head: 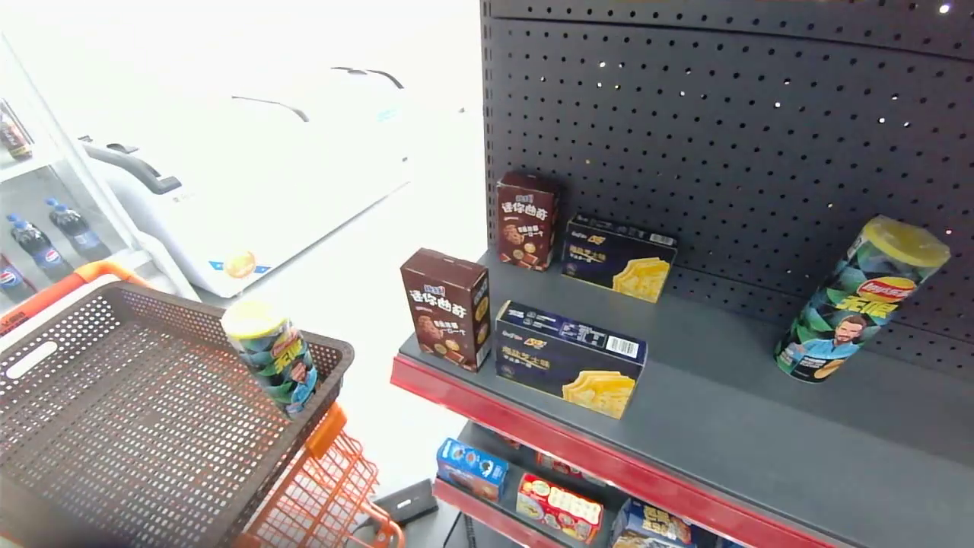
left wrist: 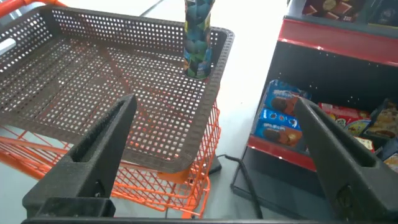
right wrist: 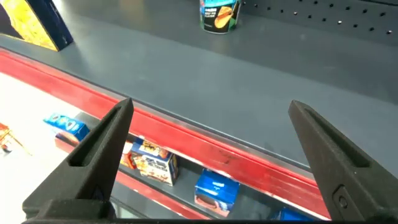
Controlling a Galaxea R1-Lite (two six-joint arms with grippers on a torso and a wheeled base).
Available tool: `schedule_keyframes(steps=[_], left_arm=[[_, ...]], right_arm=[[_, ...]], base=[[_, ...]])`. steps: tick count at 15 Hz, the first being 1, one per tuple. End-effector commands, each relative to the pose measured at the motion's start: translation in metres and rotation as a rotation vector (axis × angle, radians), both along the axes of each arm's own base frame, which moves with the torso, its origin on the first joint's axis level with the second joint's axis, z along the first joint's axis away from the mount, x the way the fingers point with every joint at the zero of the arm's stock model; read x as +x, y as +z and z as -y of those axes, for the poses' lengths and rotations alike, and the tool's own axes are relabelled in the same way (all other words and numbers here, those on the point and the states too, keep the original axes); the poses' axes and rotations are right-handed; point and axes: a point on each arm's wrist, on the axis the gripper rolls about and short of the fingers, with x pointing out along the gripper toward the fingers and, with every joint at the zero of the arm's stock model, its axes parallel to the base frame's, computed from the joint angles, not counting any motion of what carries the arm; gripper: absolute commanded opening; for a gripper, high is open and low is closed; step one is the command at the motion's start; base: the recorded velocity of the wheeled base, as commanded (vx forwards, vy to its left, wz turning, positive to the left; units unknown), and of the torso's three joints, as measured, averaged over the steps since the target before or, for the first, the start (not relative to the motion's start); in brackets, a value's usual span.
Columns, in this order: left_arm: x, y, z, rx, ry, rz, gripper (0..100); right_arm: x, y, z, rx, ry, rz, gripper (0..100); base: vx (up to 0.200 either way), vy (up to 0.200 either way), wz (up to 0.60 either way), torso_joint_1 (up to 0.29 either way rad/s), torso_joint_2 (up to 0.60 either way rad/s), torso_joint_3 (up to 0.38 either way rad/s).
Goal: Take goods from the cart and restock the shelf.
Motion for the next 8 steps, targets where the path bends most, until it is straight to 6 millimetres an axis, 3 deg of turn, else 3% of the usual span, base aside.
schedule_keyframes(steps=[1, 8], left_arm=[[0.0, -0.0001, 0.0, 0.0, 0.0, 0.0, 100], [-0.0002, 0.0005, 0.0003, 0.008, -0.017, 0.001, 100]], right_arm=[[0.0001, 0.0001, 0.0, 0.0, 0.0, 0.0, 100], [0.0001, 0.0001, 0.0, 0.0, -0.001, 0.0, 100]], base=[[0.0, 0.0, 0.0, 0.0, 0.0, 0.0], [0.0, 0.0, 0.0, 0.0, 0.0, 0.0]])
